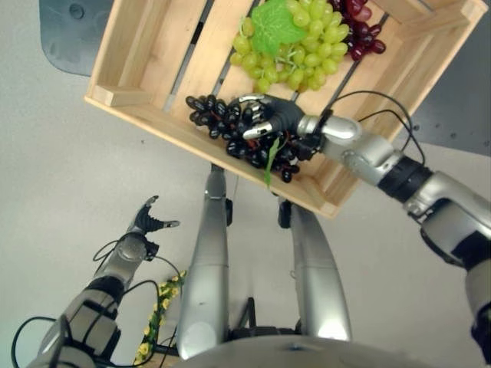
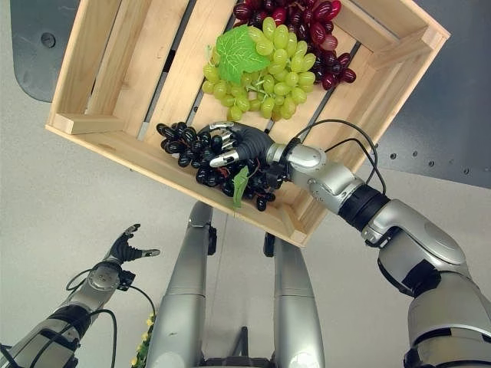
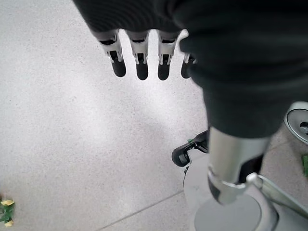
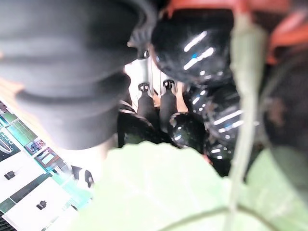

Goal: Pick up the fruits from the basket on one side to the basket on the other side

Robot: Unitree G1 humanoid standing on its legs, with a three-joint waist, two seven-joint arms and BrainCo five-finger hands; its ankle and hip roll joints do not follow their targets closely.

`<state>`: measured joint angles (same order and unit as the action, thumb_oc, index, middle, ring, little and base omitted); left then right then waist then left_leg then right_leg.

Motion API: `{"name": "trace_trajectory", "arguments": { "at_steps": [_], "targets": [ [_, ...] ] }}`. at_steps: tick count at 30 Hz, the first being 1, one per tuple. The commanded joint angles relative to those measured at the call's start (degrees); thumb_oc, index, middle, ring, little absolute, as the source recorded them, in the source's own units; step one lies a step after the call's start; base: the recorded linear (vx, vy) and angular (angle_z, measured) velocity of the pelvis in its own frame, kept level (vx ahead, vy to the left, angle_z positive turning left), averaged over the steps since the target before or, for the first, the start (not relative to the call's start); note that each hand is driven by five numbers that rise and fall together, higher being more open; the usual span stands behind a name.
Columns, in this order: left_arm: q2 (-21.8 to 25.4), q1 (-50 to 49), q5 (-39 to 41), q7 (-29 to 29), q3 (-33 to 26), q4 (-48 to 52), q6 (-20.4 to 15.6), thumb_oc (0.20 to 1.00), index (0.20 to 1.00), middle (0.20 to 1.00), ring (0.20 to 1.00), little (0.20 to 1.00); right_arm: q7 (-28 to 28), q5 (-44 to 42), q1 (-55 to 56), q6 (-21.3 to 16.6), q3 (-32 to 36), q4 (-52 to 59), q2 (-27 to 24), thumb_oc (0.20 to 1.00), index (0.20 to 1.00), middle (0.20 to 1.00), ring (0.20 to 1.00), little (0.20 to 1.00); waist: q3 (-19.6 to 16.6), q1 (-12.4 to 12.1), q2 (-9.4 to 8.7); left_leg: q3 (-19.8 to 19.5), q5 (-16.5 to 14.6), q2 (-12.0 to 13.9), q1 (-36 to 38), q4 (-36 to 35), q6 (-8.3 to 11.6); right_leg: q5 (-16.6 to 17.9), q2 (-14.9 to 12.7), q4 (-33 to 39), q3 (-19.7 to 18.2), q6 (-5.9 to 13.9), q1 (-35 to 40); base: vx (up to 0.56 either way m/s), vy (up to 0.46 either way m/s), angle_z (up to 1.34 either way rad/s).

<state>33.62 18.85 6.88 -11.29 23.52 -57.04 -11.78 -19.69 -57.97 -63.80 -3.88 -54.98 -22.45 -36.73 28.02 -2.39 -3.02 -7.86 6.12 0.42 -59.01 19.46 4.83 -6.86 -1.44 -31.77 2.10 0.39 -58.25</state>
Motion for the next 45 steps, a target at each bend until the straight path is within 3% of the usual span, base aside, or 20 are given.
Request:
{"name": "trace_trajectory", "arguments": {
  "at_steps": [1, 2, 3, 8, 15, 27, 30, 45],
  "targets": [
    [-0.6, -4.1, -2.2, -1.0, -1.7, 2.0, 0.2, 1.000, 1.000, 1.000, 1.000, 1.000, -2.7, -0.1, 3.9, -2.9, -2.6, 7.4, 1.3, 0.282, 0.282, 0.282, 0.282, 0.282, 1.8, 0.0, 0.75, 1.4, -4.0, 0.4, -1.6, 5.0, -1.23, 5.6, -2.5, 6.2, -3.6, 5.20, 1.2, 0.00, 0.000, 0.00],
    [-0.6, -4.2, -2.2, -1.1, -1.7, 2.1, 0.2, 1.000, 1.000, 1.000, 1.000, 1.000, -2.4, 0.2, 3.8, -3.0, -2.6, 7.2, 1.3, 0.464, 0.464, 0.464, 0.464, 0.464, 1.8, 0.0, 0.74, 1.4, -4.0, 0.4, -1.6, 5.0, -1.22, 5.7, -2.5, 6.2, -3.7, 5.20, 1.1, 0.00, 0.000, 0.00],
    [-0.5, -4.3, -2.2, -1.2, -1.6, 2.3, 0.3, 1.000, 1.000, 1.000, 1.000, 1.000, -1.8, 0.8, 3.6, -3.3, -2.6, 6.6, 1.5, 1.000, 1.000, 1.000, 1.000, 1.000, 1.8, -0.1, 0.76, 1.3, -3.9, 0.4, -1.6, 4.9, -1.21, 5.7, -2.6, 6.3, -3.7, 5.25, 1.1, 0.00, 0.000, 0.00],
    [-0.2, -4.3, -2.0, -1.3, -1.5, 2.5, 0.2, 1.000, 1.000, 1.000, 1.000, 1.000, -0.6, 3.5, 2.3, -3.8, -2.9, 4.5, 1.7, 1.000, 1.000, 1.000, 1.000, 1.000, 1.8, -0.1, 0.86, 1.3, -3.9, 0.3, -1.8, 5.0, -1.15, 5.8, -2.7, 6.2, -3.4, 5.31, 0.9, 0.00, 0.000, 0.00],
    [0.5, -3.9, -2.0, -1.6, -0.8, 2.3, 0.1, 1.000, 1.000, 1.000, 1.000, 1.000, 2.8, 13.7, -2.6, -4.9, -6.0, 1.4, 0.9, 1.000, 1.000, 1.000, 1.000, 1.000, 1.8, -0.3, 0.65, 1.0, -3.7, 0.1, -2.2, 4.9, -1.06, 5.7, -2.7, 6.3, -3.2, 5.33, 0.8, 0.00, 0.000, 0.00],
    [0.7, -3.4, -1.8, -1.8, -0.5, 1.5, 0.3, 1.000, 1.000, 1.000, 1.000, 1.000, 3.6, 19.9, -3.7, -3.9, -8.2, -0.6, -0.7, 1.000, 1.000, 1.000, 1.000, 1.000, 1.8, -0.2, -0.14, 0.7, -3.7, 0.1, -2.3, 4.9, -1.02, 5.5, -2.7, 6.4, -2.9, 5.28, 0.8, 0.00, 0.000, 0.00],
    [0.6, -3.2, -1.7, -1.8, -0.6, 0.8, 0.4, 1.000, 1.000, 1.000, 1.000, 1.000, 3.8, 25.7, -4.0, -3.7, -9.7, -1.9, 0.0, 1.000, 1.000, 1.000, 1.000, 1.000, 1.8, 0.0, -0.41, 0.7, -3.6, 0.0, -2.3, 4.5, -1.02, 5.5, -2.7, 6.8, -2.9, 5.27, 1.0, 0.00, 0.000, 0.00],
    [0.9, -2.8, -1.0, -1.8, -1.2, 0.8, 0.3, 1.000, 1.000, 1.000, 1.000, 1.000, 2.1, 28.5, -2.6, -3.0, -10.9, -1.0, 3.2, 1.000, 1.000, 1.000, 1.000, 1.000, 1.8, 0.2, -0.51, 0.7, -3.6, 0.1, -2.3, 4.4, -1.16, 5.5, -2.6, 6.6, -3.0, 5.25, 0.8, 0.00, 0.000, 0.00]
  ]
}}
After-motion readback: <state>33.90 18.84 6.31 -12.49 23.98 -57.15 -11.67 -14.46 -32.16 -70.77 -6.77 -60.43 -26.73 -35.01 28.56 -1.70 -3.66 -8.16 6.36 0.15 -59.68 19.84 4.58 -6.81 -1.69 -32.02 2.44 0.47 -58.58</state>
